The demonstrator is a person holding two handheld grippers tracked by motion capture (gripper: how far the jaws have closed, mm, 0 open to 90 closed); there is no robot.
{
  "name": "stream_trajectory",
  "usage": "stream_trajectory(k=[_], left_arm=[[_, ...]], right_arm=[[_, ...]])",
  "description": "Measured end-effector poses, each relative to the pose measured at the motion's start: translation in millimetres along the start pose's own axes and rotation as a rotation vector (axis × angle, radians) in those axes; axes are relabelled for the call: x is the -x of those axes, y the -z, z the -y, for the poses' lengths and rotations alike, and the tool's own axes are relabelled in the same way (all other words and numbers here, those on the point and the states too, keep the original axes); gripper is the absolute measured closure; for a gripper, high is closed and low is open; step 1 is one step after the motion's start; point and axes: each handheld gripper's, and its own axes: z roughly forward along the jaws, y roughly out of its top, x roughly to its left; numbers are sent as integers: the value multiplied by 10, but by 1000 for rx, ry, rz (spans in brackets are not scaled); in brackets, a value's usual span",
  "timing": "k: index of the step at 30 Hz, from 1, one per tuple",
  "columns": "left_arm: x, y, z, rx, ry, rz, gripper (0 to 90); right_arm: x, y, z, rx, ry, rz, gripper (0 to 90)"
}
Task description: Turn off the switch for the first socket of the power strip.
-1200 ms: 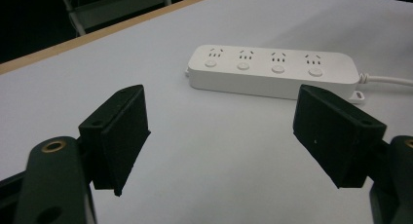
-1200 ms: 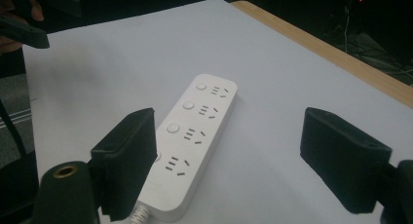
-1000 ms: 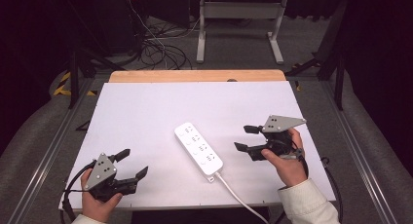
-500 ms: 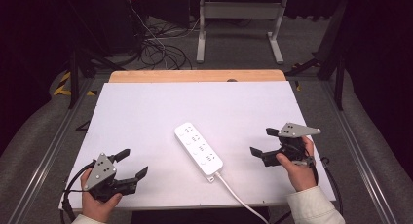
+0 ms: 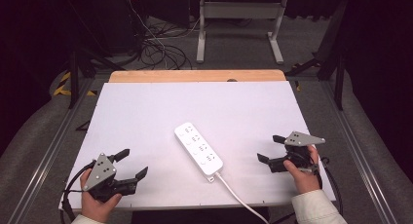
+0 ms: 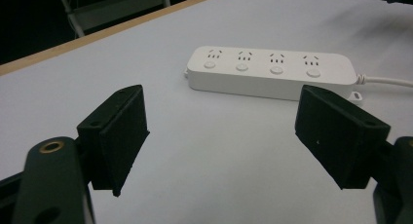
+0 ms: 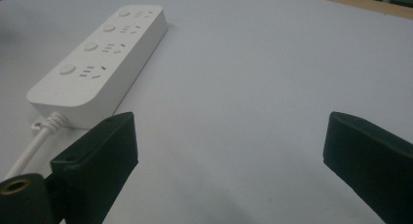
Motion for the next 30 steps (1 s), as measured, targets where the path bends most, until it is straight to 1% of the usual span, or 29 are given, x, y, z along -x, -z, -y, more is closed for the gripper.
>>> stream_trajectory(k=[6, 10, 17, 19, 23, 24, 26, 27, 29, 30], left_arm=[[-2, -9, 7, -2, 2, 6, 191], [-12, -10, 11, -4, -4, 6, 184], [-44, -8, 34, -5, 11, 5, 183], [-50, -7, 38, -3, 15, 3, 184], [-41, -4, 36, 2, 5, 7, 184], [-37, -2, 34, 3, -2, 7, 184], [-36, 7, 33, 5, -29, 2, 181], [-40, 11, 34, 9, -34, 2, 180], [-45, 16, 38, 8, -24, 14, 178], [-50, 13, 38, 8, -26, 12, 177]], right_arm=[[3, 13, 100, -12, 2, 15, 57], [-10, 11, 210, -41, -2, 18, 56], [-57, 17, 302, -78, -5, 21, 48], [-70, 30, 312, -76, 2, 23, 46], [-73, 56, 289, -47, 4, 27, 46], [-75, 58, 285, -42, 7, 26, 45], [-82, 58, 282, -40, 12, 22, 46], [-86, 57, 281, -39, 15, 21, 46], [-94, 49, 277, -39, 22, 20, 46], [-99, 48, 273, -40, 27, 20, 46]])
